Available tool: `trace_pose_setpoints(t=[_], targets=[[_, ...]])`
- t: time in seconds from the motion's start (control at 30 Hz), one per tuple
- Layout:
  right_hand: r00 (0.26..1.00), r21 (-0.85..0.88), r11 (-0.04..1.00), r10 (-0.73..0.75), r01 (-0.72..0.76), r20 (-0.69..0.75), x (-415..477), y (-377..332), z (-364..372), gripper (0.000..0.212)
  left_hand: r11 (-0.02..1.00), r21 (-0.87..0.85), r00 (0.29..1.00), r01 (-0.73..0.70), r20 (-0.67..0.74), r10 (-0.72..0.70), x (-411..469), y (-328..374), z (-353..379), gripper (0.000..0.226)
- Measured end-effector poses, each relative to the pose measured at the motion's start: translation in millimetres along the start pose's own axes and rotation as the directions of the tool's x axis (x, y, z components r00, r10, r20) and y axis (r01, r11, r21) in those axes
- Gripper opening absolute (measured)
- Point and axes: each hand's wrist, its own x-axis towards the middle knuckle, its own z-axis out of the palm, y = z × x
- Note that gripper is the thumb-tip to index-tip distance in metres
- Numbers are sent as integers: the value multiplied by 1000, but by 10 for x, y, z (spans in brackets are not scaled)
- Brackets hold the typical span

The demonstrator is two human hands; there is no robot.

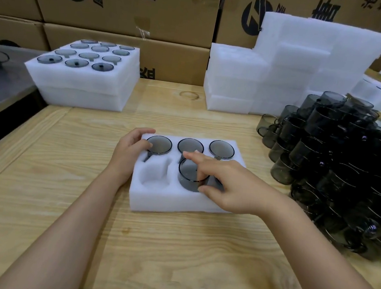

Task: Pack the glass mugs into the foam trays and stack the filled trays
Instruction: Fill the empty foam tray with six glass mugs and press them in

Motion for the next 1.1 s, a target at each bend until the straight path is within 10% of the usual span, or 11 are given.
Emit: trace_pose_setpoints(t=[0.13,0.3,0.5,1.1], targets=[[995,241,968,85,-72,-43,15,-48,8,16,1000,-6,1000,1,-3,-1,-10,11,9,36],[812,385,916,309,-115,-494,260,-185,-4,27,1000,-2,1000,6,0,-6,-28,28,15,36],[933,-209,909,348,-360,-92,749,-177,157,68,1000,12,1000,4,4,-4,-29,33,2,38],[901,-330,838,410,-434,-142,764,-3,422,62,1000,7,1000,-8,-4,8,-57,46,15,31]])
